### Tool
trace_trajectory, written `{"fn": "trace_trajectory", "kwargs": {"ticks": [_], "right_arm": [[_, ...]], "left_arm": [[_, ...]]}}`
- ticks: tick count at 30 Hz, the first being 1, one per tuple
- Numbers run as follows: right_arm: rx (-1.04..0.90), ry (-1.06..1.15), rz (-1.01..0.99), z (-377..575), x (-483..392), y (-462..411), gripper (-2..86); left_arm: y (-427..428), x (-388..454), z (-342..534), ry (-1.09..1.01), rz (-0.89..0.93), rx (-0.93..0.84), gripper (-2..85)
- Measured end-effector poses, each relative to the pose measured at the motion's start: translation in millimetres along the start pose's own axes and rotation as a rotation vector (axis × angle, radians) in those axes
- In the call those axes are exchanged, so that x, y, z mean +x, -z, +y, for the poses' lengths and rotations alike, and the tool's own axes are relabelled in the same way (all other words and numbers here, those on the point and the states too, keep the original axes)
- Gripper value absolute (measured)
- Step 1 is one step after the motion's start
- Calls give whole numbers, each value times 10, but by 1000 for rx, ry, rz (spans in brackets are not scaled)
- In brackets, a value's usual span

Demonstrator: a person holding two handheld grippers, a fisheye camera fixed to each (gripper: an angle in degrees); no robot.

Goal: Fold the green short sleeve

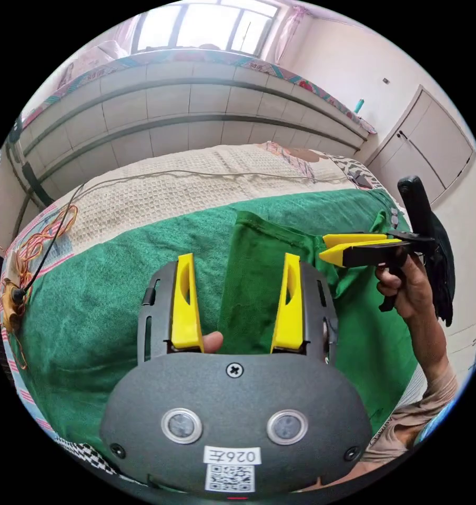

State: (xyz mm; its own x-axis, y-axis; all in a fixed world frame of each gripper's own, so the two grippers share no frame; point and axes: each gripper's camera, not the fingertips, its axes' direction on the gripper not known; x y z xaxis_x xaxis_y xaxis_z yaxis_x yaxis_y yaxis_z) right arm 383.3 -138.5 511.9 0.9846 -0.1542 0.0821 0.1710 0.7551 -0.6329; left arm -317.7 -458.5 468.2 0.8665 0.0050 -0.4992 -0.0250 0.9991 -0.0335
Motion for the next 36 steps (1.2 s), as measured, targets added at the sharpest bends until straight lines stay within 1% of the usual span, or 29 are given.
{"fn": "trace_trajectory", "kwargs": {"ticks": [2,3,4,5,6,9,11,12,14,15,17,18,20,21,22,24,26,27,29,31,32,34,36], "right_arm": [[-3,0,51,-103,34,-80,78],[2,11,57,-121,31,-85,70],[-2,20,73,-162,35,-102,45],[-16,41,76,-202,36,-120,23],[-18,57,72,-219,34,-124,14],[22,143,47,-247,-23,-75,-5],[80,256,79,-202,-171,12,-9],[92,296,92,-179,-224,31,-10],[150,464,178,-6,-449,98,-12],[164,510,200,53,-506,112,-12],[221,651,251,311,-689,186,-14],[233,682,249,380,-728,211,-14],[270,784,209,651,-858,306,-14],[271,811,197,721,-888,320,-14],[257,866,174,852,-938,328,-13],[171,930,109,1021,-982,285,-9],[-46,995,10,1199,-1009,131,12],[-104,1000,7,1237,-1013,79,19],[-290,1000,34,1366,-1016,-106,56],[-376,988,59,1424,-1017,-193,64],[-385,976,80,1441,-1021,-214,58],[-356,950,109,1422,-1042,-217,47],[-302,903,131,1348,-1070,-217,36]], "left_arm": [[-17,53,-62,-4,-150,-10,142],[-22,71,-66,-21,-158,-9,128],[-22,107,-57,-61,-162,2,80],[-2,126,-34,-88,-158,17,11],[10,118,-27,-86,-154,26,8],[116,53,35,-108,-62,78,-2],[352,-17,148,-119,27,203,-4],[424,-31,180,-126,55,234,-5],[751,-51,316,-192,145,337,-6],[835,-43,353,-216,163,360,-6],[1167,59,509,-344,234,440,-7],[1242,105,552,-379,241,453,-7],[1463,366,750,-539,245,468,-8],[1489,441,800,-580,237,453,-8],[1506,586,898,-647,223,403,-8],[1441,774,1045,-727,219,283,-8],[1241,960,1241,-800,196,63,-8],[1186,992,1290,-813,182,5,-8],[1015,1044,1466,-834,112,-189,-9],[978,990,1570,-837,86,-268,-9],[1008,909,1608,-819,108,-282,-9],[1103,751,1633,-789,160,-262,-9],[1223,538,1577,-711,174,-179,-8]]}}
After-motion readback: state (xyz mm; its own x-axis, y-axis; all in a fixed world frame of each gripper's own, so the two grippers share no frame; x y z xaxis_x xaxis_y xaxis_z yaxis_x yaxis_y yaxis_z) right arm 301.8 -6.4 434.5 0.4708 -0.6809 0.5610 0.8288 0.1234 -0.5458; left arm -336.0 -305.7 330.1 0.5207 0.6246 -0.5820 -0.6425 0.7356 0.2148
